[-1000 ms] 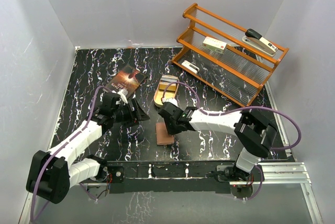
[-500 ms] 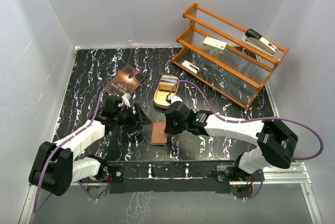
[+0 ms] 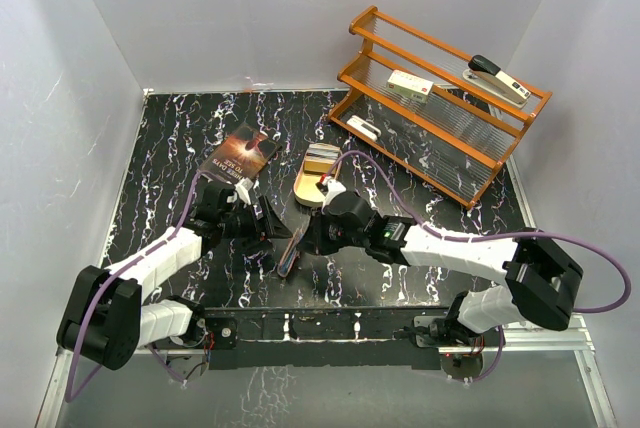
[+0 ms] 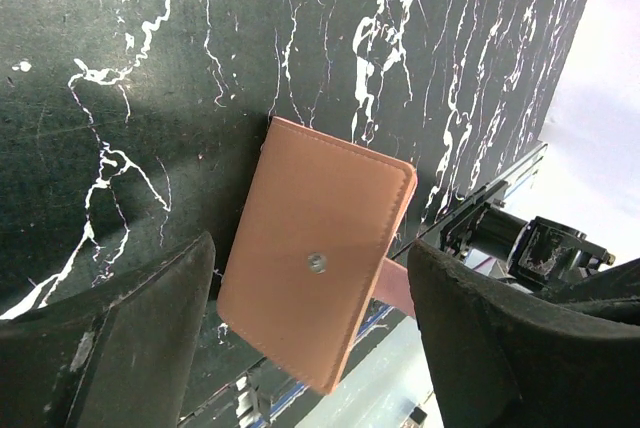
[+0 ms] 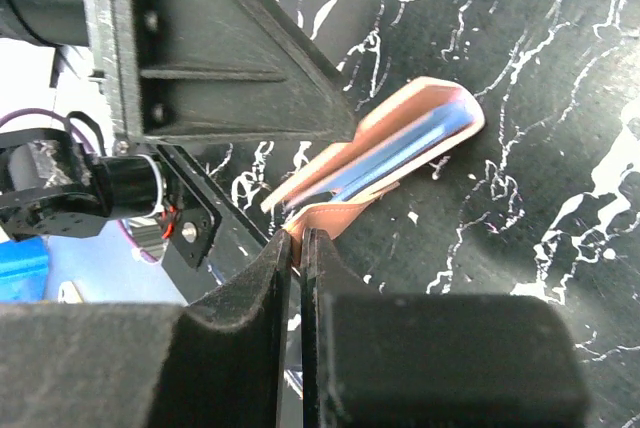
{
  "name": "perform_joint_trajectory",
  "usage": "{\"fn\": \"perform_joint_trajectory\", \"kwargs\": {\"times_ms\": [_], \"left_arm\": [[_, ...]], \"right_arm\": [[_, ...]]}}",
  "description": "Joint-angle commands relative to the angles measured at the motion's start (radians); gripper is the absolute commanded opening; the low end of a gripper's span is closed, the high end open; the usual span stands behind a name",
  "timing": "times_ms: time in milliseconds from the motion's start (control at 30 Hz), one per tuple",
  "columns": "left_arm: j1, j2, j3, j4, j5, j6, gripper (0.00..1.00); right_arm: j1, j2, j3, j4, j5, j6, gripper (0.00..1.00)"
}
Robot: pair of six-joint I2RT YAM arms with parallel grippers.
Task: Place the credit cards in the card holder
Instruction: Open the card holder at the center of the board.
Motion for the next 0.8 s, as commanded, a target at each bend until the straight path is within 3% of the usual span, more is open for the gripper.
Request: {"fn": "perform_joint_trajectory", "kwargs": {"times_ms": [0,200,767], "left_arm": [[0.004,-0.011,0.03,-0.01,0.045,0.007,0.77],[0.004,0.004,0.037,-0.008,0.041,0.011,0.75],[0.004,0.052,0.033,-0.024,0.012,0.044,0.63]], "right_arm": [[-0.012,-0.025,-0.014,0.14,-0.03,0.017,0.0],[-0.028,0.009,0.028,0.067,-0.02,0.0,0.01],[-0.072,-0.078,-0.089,-0.133,0.169,-0.018,0.01]]}}
